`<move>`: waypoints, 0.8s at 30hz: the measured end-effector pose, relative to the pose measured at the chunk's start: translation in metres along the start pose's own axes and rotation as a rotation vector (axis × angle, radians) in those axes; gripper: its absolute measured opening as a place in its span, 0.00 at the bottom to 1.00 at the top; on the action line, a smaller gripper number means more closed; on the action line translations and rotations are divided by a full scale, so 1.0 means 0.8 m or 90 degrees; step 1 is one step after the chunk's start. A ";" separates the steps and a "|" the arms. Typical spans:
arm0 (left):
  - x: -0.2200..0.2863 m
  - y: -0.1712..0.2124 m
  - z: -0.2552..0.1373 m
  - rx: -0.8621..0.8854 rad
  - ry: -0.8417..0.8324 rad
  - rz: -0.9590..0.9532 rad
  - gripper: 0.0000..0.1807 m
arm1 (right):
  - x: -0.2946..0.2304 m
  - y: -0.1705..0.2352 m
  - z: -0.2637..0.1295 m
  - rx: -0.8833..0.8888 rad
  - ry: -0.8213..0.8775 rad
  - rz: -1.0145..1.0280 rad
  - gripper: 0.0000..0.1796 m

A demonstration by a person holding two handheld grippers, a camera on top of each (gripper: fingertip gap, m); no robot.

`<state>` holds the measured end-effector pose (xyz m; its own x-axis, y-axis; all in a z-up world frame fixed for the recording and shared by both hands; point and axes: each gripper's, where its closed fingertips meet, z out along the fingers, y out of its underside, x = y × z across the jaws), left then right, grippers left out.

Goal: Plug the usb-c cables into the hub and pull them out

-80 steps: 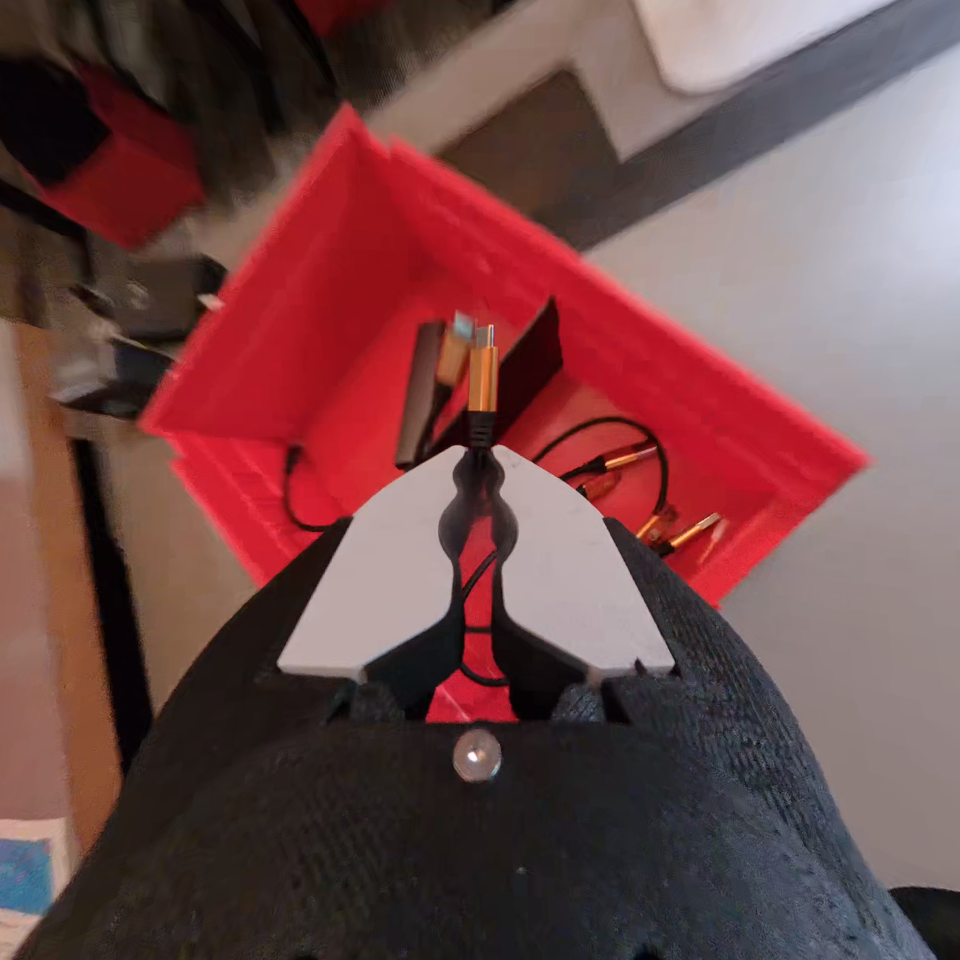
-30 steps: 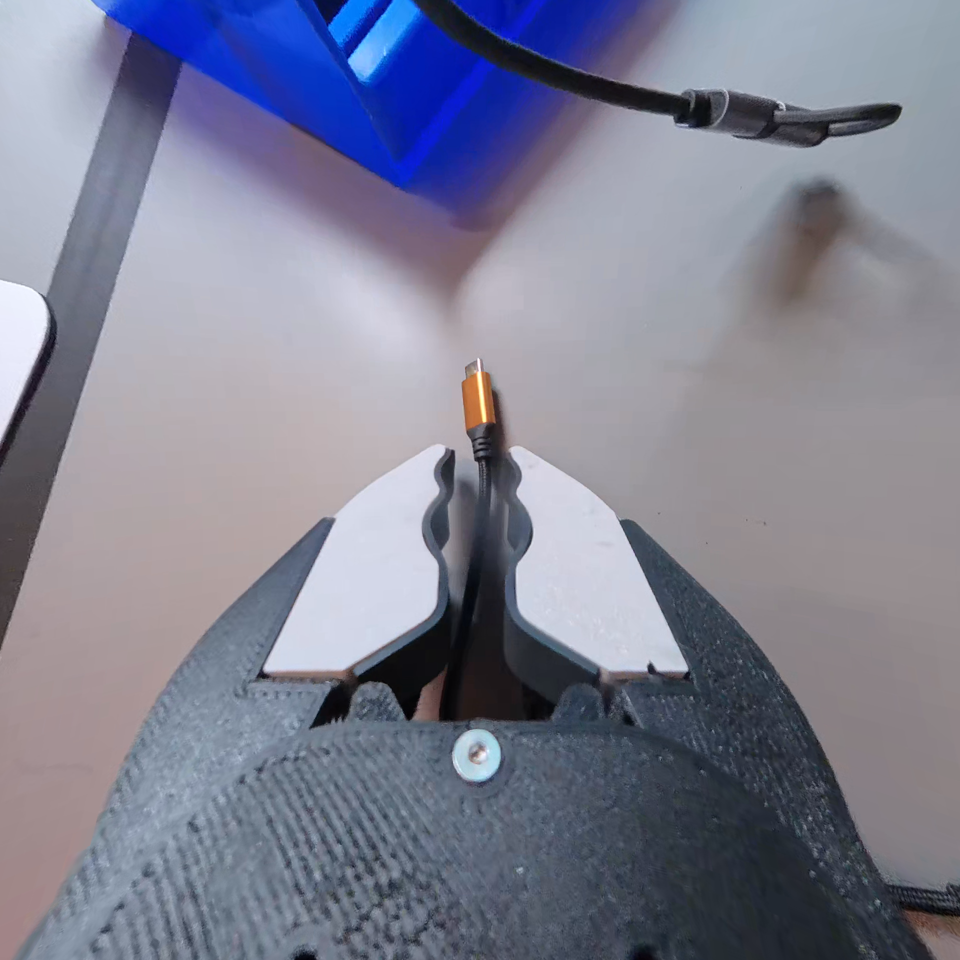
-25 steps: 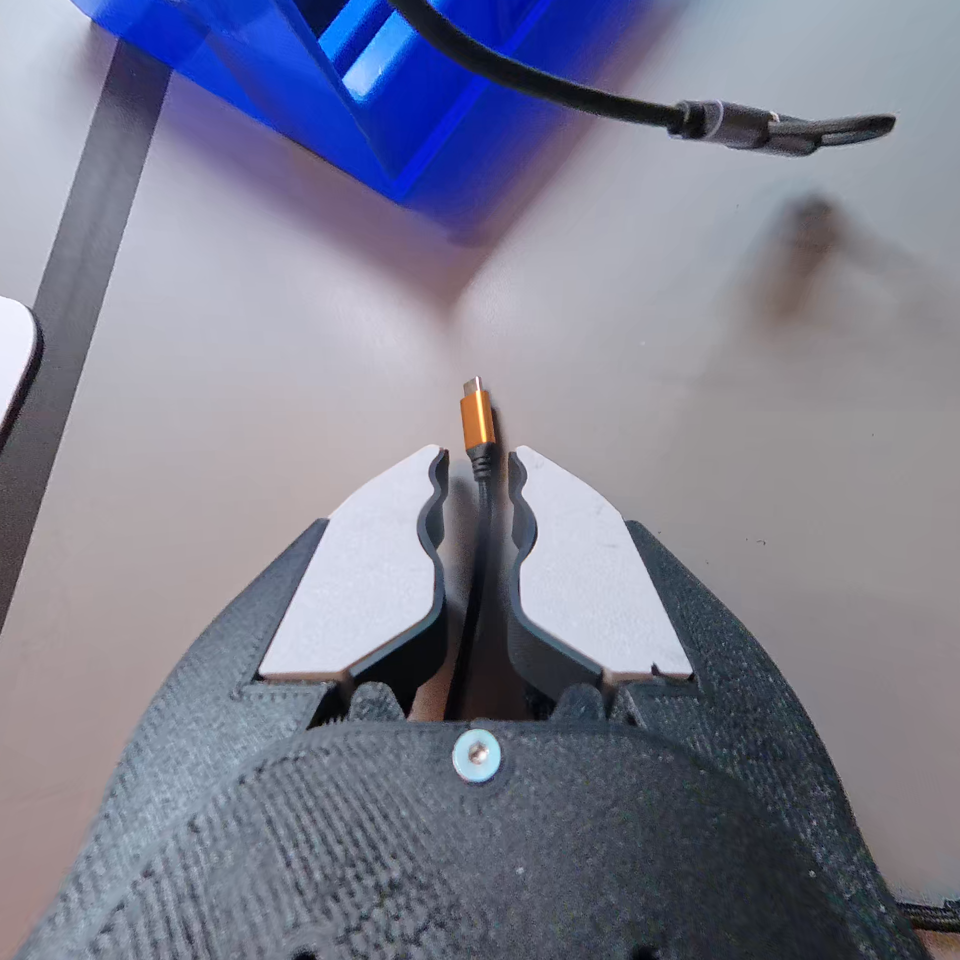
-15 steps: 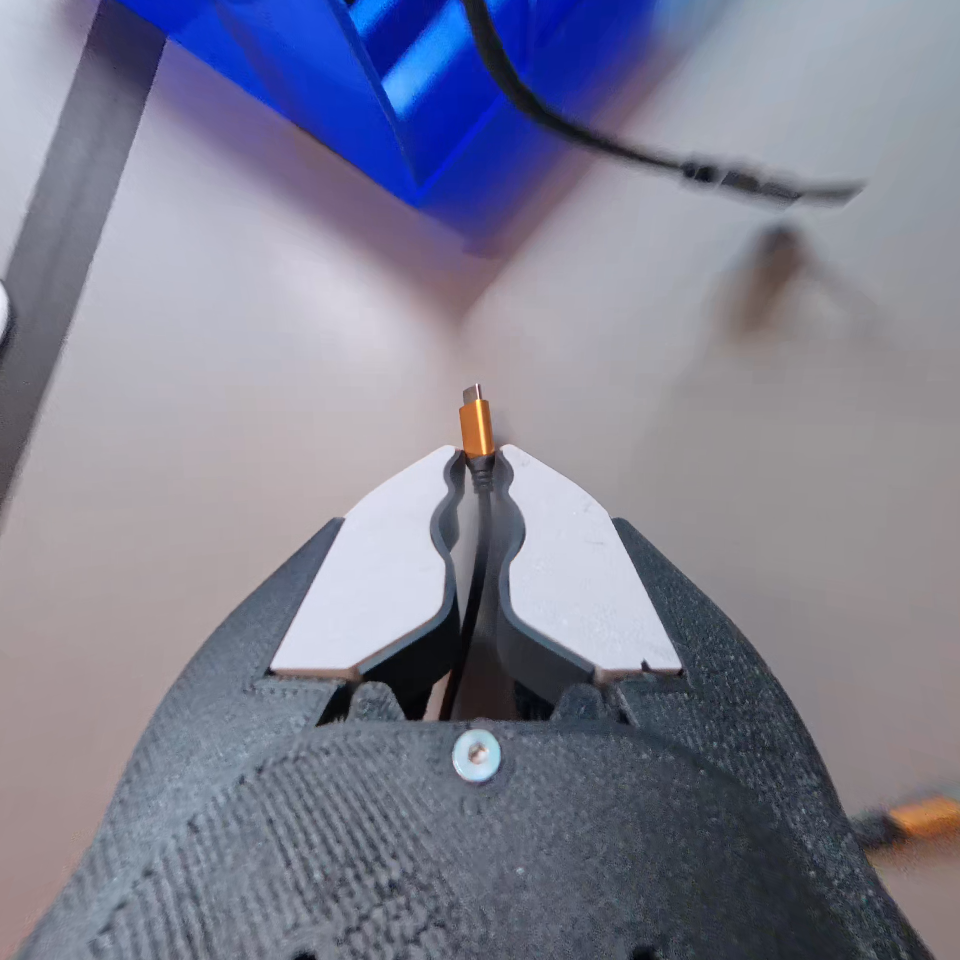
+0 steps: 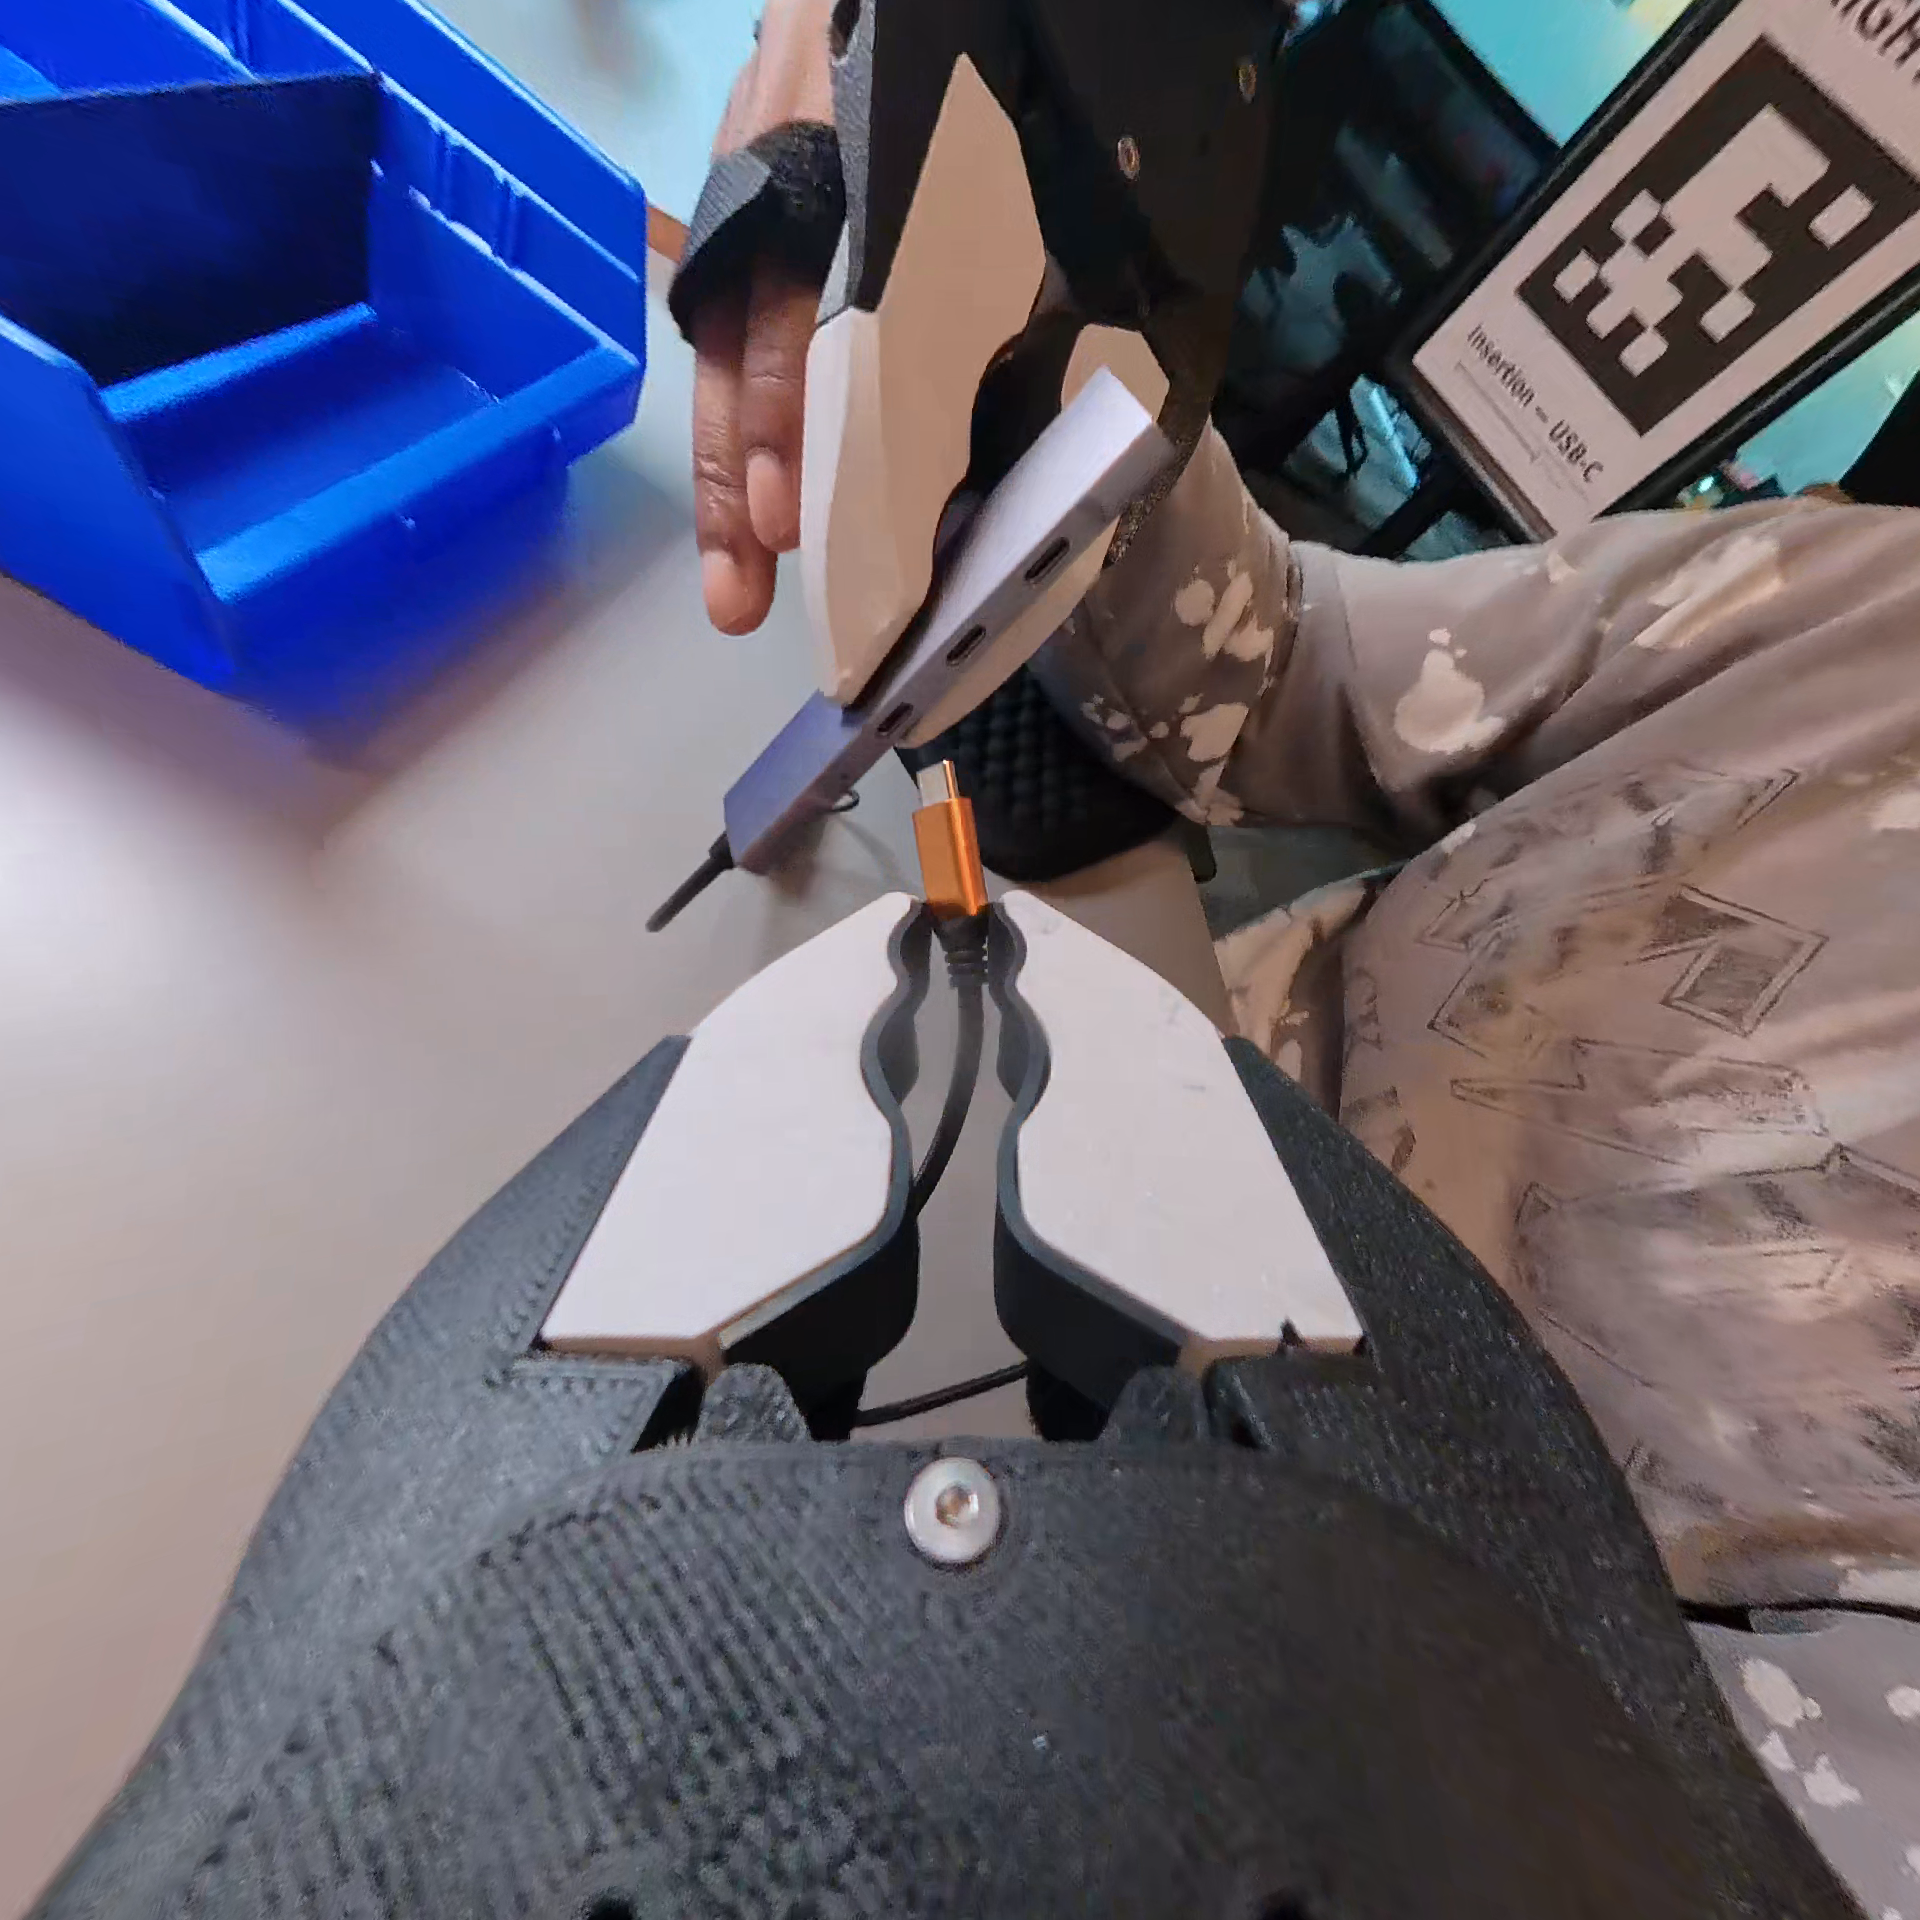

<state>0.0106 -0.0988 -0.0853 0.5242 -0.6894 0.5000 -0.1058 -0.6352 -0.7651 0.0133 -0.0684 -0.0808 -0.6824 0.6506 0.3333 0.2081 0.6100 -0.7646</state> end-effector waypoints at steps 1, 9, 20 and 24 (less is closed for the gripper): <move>0.001 0.003 0.001 -0.013 -0.002 0.004 0.06 | -0.003 0.000 0.004 -0.008 -0.003 -0.010 0.05; -0.004 0.030 -0.001 -0.097 -0.029 0.013 0.06 | -0.020 0.001 0.030 -0.074 -0.016 -0.072 0.05; -0.001 0.066 0.002 -0.202 -0.024 0.038 0.06 | -0.043 0.002 0.051 -0.139 -0.042 -0.132 0.05; -0.003 0.076 0.007 -0.243 -0.039 0.049 0.06 | -0.052 0.011 0.057 -0.171 -0.062 -0.137 0.05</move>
<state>0.0076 -0.1340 -0.1352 0.5508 -0.7252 0.4132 -0.4471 -0.6744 -0.5876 0.0118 -0.1109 -0.1265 -0.7918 0.4559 0.4063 0.2200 0.8336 -0.5066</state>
